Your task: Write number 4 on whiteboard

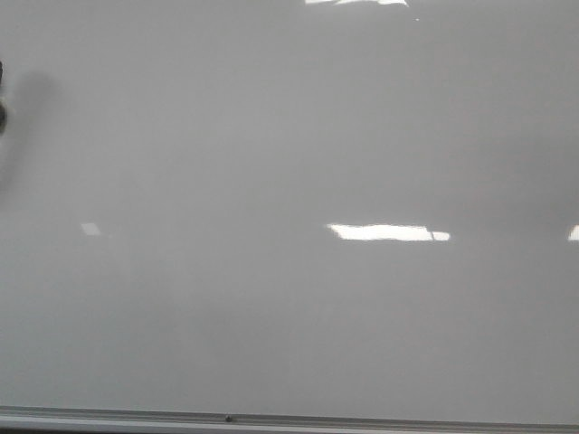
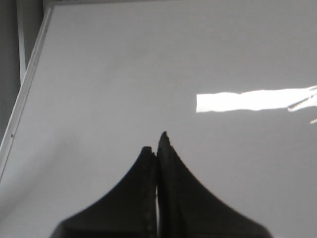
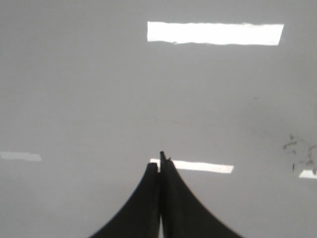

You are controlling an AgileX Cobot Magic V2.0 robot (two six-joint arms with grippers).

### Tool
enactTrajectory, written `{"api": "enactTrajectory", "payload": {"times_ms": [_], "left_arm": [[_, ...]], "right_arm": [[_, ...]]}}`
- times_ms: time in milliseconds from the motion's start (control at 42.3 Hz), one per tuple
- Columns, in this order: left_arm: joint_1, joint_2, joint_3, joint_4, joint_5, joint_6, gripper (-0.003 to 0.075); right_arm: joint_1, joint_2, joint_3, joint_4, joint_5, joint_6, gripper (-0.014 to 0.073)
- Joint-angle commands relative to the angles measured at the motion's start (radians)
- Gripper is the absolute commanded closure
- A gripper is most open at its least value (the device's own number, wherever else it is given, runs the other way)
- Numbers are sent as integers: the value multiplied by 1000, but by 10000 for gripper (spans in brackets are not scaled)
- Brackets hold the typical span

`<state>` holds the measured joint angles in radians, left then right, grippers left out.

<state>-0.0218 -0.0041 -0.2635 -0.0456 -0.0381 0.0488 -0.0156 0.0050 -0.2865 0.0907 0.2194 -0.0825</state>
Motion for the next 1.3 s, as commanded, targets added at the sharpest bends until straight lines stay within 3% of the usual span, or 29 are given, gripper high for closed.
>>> {"api": "enactTrajectory", "payload": {"times_ms": [0,213,378,756,1039,1181,1275], "left_arm": [[-1,56,-151,13,38,-11,741],[-1,214,-378,46,267,-11,741],[-1,331,-466,46,393,-11,741],[-1,509,-461,46,538,-11,741],[-1,586,-461,46,499,-11,741],[-1,630,-461,38,513,-11,716],[-1,668,-461,38,511,-11,586]], "right_arm": [[-3,75,-133,0,6,2,662],[-3,247,-303,0,127,2,662],[-3,369,-368,0,168,2,662],[-3,584,-366,0,215,2,662],[-3,734,-370,0,250,2,651],[-3,753,-370,0,252,2,494],[-3,753,-370,0,252,2,267]]}}
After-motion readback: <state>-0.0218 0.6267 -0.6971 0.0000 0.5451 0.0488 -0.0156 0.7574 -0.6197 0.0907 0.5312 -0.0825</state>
